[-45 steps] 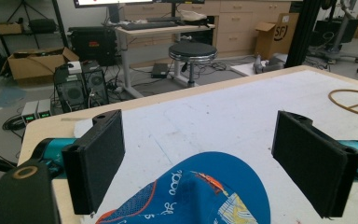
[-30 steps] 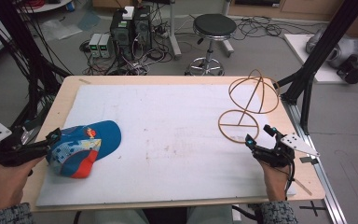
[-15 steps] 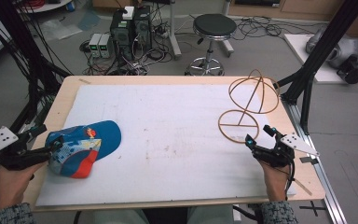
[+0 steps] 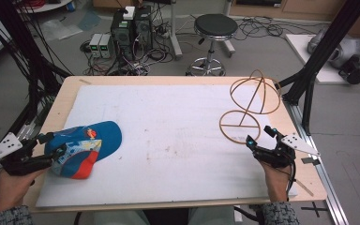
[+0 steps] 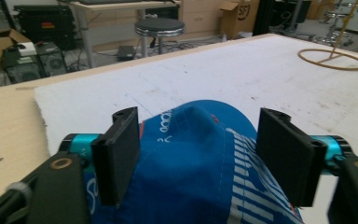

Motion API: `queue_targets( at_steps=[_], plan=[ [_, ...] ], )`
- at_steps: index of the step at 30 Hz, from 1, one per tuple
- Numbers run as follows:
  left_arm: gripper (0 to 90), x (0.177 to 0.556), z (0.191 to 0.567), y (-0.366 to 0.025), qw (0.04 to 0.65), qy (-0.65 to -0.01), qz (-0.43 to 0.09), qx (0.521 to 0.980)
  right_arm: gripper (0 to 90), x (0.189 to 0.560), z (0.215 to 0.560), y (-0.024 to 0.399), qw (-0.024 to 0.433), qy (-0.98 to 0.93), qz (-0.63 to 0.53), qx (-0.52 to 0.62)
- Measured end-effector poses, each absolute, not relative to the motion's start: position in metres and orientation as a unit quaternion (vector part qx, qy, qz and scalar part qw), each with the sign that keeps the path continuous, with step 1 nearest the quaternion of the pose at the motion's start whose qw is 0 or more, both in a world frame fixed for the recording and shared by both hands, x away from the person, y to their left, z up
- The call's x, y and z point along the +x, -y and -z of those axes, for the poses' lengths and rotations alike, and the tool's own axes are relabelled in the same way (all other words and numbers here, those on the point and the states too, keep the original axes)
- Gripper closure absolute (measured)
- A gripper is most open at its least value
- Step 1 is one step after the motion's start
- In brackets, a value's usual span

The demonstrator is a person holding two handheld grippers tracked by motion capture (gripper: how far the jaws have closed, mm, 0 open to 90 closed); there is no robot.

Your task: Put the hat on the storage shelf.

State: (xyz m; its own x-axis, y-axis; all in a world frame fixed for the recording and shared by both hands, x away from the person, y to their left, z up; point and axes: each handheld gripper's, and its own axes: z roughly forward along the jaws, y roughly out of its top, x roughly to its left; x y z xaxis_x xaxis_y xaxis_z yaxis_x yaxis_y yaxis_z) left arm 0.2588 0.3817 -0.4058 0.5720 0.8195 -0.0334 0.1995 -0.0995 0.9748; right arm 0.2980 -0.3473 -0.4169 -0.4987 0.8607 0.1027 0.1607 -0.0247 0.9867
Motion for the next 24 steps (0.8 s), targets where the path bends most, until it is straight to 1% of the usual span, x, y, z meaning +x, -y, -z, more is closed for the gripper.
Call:
queue_targets(
  at_steps=[5, 16, 19, 24],
  plan=[
    [50.5, 0.2575, 0.4091, -0.3832, 0.566, -0.352, -0.259, 0.699, 11.0, 0.2981, 0.4168, 0.3476, 0.297, -0.632, -0.59, 0.405],
    [80.6, 0.2571, 0.4098, -0.3797, 0.562, -0.335, -0.242, 0.716, 11.0, 0.2981, 0.4169, 0.3477, 0.296, -0.632, -0.591, 0.405],
    [85.8, 0.2573, 0.4096, -0.3788, 0.566, -0.333, -0.244, 0.714, 11.1, 0.2982, 0.417, 0.3477, 0.296, -0.632, -0.591, 0.405],
    [87.1, 0.2585, 0.4078, -0.3772, 0.574, -0.338, -0.248, 0.704, 11.0, 0.2981, 0.417, 0.348, 0.296, -0.631, -0.592, 0.405]
  ],
)
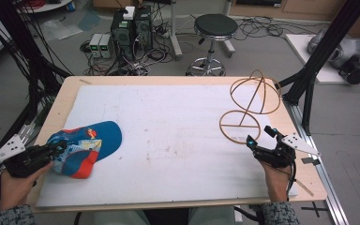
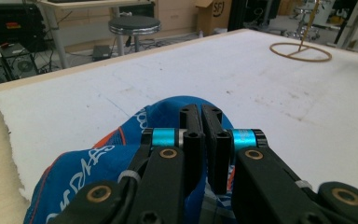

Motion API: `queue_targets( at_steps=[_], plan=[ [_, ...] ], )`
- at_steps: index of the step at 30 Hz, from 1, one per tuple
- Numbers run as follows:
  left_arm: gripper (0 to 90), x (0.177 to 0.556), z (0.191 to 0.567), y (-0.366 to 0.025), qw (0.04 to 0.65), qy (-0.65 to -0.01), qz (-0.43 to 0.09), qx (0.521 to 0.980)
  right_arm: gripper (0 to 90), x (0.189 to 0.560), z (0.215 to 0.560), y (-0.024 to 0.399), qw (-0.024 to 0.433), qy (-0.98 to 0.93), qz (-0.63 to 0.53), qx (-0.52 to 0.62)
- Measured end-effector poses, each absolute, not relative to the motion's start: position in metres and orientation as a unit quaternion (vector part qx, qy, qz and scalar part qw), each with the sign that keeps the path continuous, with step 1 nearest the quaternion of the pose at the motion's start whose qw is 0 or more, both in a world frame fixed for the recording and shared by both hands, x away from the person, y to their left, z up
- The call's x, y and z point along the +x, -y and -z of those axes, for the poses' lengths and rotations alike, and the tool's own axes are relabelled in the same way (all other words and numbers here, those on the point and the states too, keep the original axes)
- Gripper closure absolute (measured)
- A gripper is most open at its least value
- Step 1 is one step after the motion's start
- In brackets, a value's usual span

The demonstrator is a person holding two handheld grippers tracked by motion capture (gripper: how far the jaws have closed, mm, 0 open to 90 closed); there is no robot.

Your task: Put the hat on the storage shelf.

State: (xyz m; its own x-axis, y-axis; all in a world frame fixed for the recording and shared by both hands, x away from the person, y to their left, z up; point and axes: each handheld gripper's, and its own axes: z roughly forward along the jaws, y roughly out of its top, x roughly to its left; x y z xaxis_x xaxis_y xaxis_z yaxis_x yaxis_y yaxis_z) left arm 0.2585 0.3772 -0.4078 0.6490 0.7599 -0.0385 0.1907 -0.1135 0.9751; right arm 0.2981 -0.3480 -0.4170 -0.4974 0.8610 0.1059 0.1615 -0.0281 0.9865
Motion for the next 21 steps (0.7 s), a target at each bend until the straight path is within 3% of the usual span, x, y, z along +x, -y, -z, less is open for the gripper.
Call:
queue_targets(
  at_steps=[21],
  plan=[
    [87.7, 0.287, 0.36, -0.323, 0.59, -0.306, -0.251, 0.703, 11.0, 0.298, 0.417, 0.355, 0.29, -0.616, -0.603, 0.416]
  ],
)
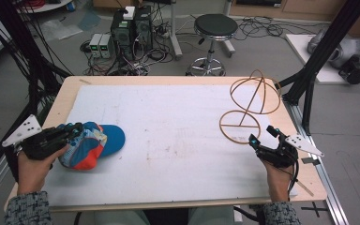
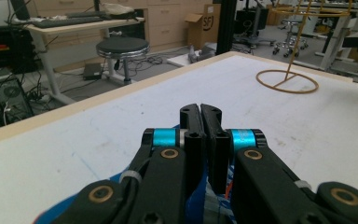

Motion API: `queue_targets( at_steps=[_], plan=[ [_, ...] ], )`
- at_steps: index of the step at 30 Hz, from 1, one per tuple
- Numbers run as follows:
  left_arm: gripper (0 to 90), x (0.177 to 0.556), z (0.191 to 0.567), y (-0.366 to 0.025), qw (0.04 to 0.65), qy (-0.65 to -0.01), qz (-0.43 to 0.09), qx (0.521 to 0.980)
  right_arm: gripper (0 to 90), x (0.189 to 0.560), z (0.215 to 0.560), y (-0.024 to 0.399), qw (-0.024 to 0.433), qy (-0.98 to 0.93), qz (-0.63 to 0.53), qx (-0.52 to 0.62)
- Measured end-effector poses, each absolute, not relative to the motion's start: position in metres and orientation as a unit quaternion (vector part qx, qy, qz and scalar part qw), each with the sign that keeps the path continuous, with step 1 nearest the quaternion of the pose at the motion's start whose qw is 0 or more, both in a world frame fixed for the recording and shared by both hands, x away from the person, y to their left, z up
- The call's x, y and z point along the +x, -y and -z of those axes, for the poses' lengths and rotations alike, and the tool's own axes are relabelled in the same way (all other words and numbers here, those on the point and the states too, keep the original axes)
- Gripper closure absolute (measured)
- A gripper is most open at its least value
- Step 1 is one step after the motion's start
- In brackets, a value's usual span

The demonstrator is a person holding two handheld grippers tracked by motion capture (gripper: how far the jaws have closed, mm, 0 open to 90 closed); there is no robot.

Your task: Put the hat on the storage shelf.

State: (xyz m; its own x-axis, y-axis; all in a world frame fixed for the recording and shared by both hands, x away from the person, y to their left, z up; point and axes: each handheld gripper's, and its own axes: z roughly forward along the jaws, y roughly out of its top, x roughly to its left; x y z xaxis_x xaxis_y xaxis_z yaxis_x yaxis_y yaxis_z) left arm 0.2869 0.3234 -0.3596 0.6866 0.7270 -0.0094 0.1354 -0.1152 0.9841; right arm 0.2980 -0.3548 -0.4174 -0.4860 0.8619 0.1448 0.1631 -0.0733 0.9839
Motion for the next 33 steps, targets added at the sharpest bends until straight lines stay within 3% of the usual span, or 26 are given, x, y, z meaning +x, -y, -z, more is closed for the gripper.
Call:
queue_targets(
  at_steps=[33],
  plan=[
    [87.7, 0.352, 0.267, -0.25, 0.63, -0.214, -0.23, 0.71, 11.1, 0.3, 0.419, 0.359, 0.276, -0.607, -0.614, 0.423]
  ],
)
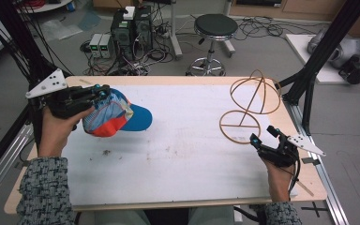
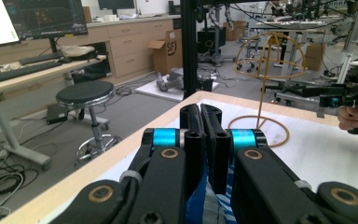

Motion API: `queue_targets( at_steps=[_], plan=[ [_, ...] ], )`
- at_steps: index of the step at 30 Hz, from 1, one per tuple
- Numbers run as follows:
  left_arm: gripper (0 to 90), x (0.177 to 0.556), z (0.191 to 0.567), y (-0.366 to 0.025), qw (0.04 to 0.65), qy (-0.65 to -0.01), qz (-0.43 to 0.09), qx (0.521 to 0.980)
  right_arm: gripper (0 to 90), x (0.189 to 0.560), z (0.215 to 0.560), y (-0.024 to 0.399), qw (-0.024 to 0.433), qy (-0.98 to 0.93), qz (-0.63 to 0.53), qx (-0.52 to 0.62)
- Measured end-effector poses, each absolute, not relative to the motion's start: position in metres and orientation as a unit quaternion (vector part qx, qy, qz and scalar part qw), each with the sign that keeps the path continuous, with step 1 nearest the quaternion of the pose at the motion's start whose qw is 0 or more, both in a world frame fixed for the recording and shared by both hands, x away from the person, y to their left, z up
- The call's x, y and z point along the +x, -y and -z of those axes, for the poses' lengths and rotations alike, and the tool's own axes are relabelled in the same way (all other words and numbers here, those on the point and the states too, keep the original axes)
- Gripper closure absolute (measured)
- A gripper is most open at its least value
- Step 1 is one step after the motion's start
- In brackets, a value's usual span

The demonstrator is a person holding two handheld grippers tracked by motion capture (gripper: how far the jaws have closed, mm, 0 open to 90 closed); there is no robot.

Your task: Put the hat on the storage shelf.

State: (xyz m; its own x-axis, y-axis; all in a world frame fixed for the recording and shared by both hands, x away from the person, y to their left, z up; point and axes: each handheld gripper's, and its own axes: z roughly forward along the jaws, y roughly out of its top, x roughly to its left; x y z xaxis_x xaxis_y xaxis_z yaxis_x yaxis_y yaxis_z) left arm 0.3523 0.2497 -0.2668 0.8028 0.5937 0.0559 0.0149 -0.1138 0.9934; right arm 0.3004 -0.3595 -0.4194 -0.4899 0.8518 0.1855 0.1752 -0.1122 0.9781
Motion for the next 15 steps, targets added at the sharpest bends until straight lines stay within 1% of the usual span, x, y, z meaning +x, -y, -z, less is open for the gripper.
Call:
queue_targets(
  at_steps=[5, 15],
  plan=[
    [87.6, 0.363, 0.251, -0.24, 0.636, -0.2, -0.232, 0.708, 11.0, 0.301, 0.42, 0.361, 0.274, -0.603, -0.617, 0.425],
    [87.7, 0.384, 0.22, -0.225, 0.661, -0.184, -0.228, 0.691, 11.0, 0.3, 0.42, 0.362, 0.269, -0.601, -0.619, 0.429]
  ],
)
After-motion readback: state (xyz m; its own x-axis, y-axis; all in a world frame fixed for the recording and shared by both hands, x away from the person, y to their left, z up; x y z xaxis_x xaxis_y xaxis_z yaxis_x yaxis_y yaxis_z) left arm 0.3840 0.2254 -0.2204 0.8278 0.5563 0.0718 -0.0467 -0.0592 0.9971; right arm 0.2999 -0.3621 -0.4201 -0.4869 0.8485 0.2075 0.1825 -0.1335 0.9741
